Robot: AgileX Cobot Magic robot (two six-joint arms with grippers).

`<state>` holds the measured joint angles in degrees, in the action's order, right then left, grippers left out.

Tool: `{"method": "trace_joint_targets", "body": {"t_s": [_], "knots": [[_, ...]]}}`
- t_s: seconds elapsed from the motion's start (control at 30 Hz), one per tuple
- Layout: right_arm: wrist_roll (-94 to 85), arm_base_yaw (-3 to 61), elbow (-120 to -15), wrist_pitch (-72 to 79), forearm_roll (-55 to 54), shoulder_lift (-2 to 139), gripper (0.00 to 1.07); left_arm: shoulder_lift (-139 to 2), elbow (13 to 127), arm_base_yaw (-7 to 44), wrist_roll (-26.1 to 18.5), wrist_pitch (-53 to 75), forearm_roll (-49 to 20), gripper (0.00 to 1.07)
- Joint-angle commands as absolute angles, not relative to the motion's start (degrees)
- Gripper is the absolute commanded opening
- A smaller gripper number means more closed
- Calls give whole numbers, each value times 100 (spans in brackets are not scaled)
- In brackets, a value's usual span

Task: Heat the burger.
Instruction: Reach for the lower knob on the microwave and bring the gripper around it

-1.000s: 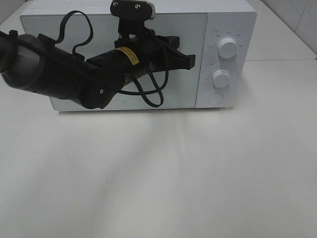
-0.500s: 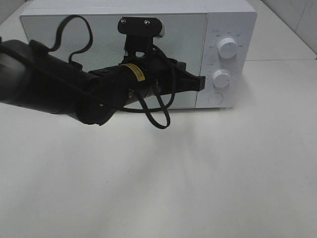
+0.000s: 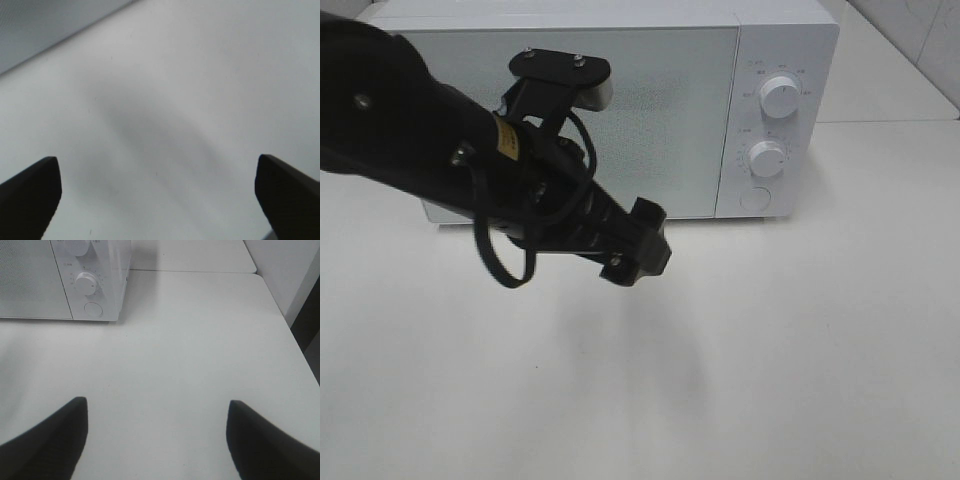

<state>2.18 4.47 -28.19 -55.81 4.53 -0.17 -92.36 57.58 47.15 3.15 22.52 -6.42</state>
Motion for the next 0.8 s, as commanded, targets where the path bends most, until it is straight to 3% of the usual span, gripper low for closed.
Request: {"method": "trace_joint_targets", "body": {"t_s": [0.03, 0.1, 0.23, 0.33, 0.37, 0.4, 0.67, 0.8], "knots": [[166, 407, -2813, -5489, 435, -195, 76, -8909, 5735, 4721, 413, 3191, -636, 98], [166, 407, -2813, -5489, 435, -195, 76, -8675, 5735, 4721, 739, 3942, -544, 98], [166, 407, -2813, -5489, 435, -195, 76, -8531, 5735, 4532, 859, 4778, -321, 98], [166, 407, -2813, -5489, 435, -195, 76, -8417, 5712, 4142, 854, 5477, -178, 98], [166, 407, -2813, -5489, 435, -195, 76, -8291, 5649, 3804, 831, 5816, -120, 98], [166, 407, -2813, -5489, 435, -195, 76, -8291, 5649, 3804, 831, 5816, -120, 98], [166, 407, -2813, -5489, 435, -195, 76, -6715, 4538, 2343, 808, 6062, -160, 98], [166, 407, -2813, -5489, 435, -195, 76, -5970, 4114, 2086, 791, 6131, -155, 98]]}}
